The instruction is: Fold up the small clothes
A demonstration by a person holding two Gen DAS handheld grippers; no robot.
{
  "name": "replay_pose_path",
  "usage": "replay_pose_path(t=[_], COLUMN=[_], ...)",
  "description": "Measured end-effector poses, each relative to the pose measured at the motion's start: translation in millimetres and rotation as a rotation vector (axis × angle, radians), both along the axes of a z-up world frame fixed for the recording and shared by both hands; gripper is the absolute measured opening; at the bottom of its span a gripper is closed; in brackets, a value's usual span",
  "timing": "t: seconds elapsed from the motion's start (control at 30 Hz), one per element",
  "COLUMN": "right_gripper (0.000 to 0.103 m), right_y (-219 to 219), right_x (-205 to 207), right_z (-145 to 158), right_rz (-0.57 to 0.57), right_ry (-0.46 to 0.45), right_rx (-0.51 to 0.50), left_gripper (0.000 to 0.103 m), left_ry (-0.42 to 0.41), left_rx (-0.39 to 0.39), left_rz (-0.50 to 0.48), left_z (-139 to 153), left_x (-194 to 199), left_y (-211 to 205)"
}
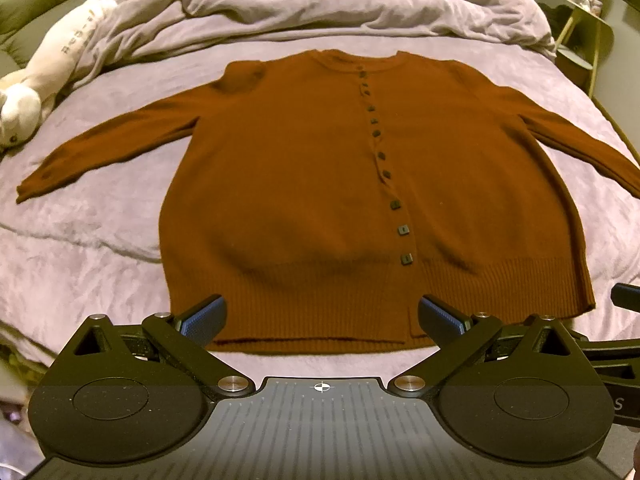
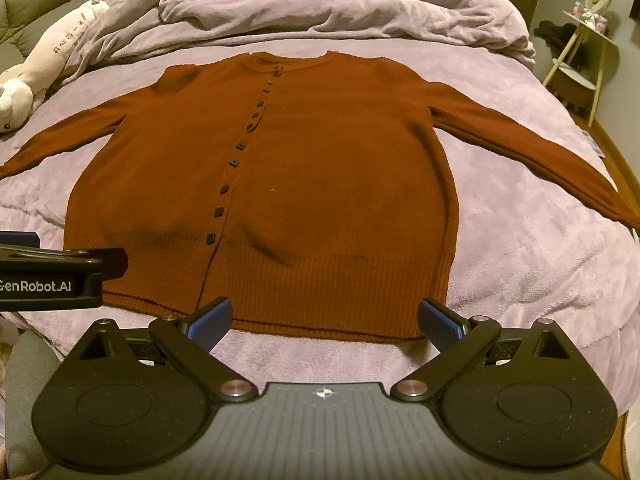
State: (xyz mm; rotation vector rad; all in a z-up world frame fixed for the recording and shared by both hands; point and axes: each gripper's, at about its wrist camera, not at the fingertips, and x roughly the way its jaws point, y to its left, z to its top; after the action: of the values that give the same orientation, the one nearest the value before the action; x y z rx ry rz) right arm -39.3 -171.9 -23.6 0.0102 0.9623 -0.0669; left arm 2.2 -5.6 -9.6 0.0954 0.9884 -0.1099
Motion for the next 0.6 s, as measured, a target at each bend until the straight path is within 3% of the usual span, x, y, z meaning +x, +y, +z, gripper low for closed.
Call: replay_pose_path(t=[0.6], right_gripper=[0.099], right_y=[-2.6], right_x=[-5.8], right_z=[1.5], right_rz=[-0.019], right_ry=[-0.058], right_rx=[0.002], left_gripper=[0.103], left_ry=[0.008], left_rx=[-0.005], left_rz=[0.002], left_z=[-1.1], left_x=[-0.2], left_y=[0.4])
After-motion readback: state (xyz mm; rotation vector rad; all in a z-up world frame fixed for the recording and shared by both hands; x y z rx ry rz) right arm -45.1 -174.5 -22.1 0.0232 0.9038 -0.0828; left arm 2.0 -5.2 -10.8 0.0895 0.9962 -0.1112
